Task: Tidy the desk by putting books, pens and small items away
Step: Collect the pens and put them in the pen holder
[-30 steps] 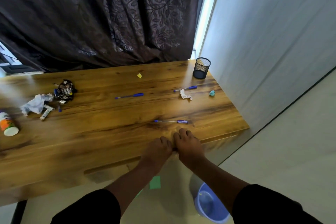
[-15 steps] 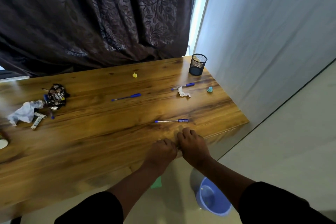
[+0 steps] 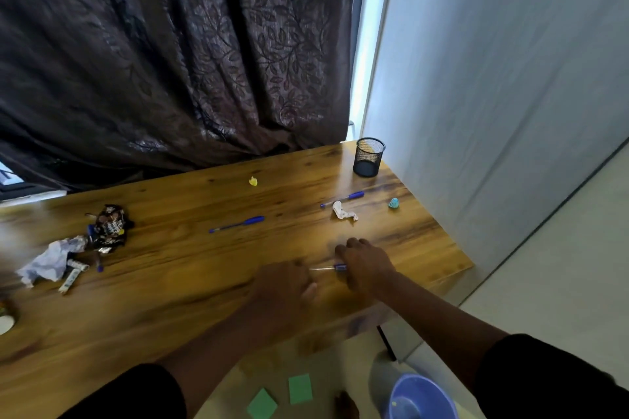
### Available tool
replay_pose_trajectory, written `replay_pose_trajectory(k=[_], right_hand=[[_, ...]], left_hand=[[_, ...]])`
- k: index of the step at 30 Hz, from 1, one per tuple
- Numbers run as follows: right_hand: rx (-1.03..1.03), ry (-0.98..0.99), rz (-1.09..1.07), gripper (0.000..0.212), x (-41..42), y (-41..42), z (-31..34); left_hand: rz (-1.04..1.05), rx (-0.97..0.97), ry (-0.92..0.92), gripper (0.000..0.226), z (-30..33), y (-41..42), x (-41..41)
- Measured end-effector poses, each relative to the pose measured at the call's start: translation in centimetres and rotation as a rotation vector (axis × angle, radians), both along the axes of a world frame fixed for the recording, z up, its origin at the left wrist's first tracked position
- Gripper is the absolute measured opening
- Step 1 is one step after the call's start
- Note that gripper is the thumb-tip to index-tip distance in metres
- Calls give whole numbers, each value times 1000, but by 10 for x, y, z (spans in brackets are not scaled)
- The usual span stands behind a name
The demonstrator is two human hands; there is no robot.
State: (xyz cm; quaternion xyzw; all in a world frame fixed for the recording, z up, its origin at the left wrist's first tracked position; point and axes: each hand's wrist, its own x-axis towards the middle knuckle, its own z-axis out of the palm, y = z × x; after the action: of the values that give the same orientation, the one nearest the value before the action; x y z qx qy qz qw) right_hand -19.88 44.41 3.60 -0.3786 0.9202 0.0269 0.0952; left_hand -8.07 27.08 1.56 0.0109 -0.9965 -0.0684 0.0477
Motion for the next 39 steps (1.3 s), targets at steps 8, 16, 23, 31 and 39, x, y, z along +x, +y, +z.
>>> replay_pose_trajectory(k=[8, 16, 23, 31, 39], right_hand=[[22, -117, 116, 30, -67, -20, -10], [-377, -680, 52, 4, -130, -64, 11], [-463, -700, 18, 15, -180, -80, 12], [-110, 63, 48, 19, -249, -45, -25], [-200, -48, -40, 21, -270, -51, -18]], left_hand=[[127, 188, -119, 55, -2, -8, -37], [246, 484, -160, 33, -3, -10, -98], [426, 816, -87, 14, -12, -25, -118], [637, 826, -181, 9, -16, -34, -138], [734, 948, -233, 15, -21, -42, -145]])
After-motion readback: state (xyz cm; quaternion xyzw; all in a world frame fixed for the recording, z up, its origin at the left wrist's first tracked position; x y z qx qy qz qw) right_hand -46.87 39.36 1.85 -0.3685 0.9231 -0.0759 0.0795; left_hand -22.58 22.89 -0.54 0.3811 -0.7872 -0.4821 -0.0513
